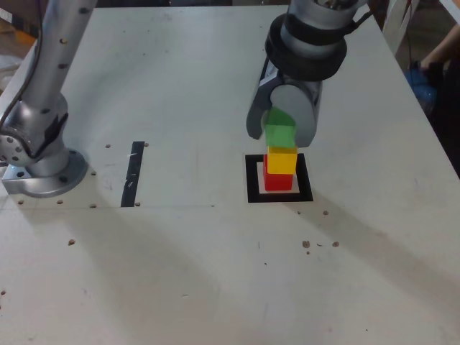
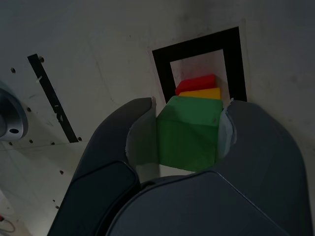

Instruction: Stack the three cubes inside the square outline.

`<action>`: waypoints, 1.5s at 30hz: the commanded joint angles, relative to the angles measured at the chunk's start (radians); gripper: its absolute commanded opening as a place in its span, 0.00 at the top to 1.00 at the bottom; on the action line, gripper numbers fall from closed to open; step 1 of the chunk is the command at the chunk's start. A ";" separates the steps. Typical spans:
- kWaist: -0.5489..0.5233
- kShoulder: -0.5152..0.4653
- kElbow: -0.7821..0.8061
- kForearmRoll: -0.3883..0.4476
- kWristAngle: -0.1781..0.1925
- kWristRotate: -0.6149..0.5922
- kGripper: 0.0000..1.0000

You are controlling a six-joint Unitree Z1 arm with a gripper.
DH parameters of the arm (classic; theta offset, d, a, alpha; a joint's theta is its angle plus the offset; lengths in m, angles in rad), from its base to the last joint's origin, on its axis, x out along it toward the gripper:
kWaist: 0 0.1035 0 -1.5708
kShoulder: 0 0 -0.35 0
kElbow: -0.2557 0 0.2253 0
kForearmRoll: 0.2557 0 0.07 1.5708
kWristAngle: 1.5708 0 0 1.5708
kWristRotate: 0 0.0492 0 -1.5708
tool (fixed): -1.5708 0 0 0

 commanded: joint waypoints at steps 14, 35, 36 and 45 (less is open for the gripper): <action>0.001 -0.037 0.023 0.016 -0.030 0.009 0.21; 0.075 -0.483 0.378 -0.002 -0.035 0.018 0.01; 0.081 -0.501 0.435 -0.014 -0.040 0.013 0.01; 0.088 -0.621 0.833 -0.233 -0.059 -0.020 0.01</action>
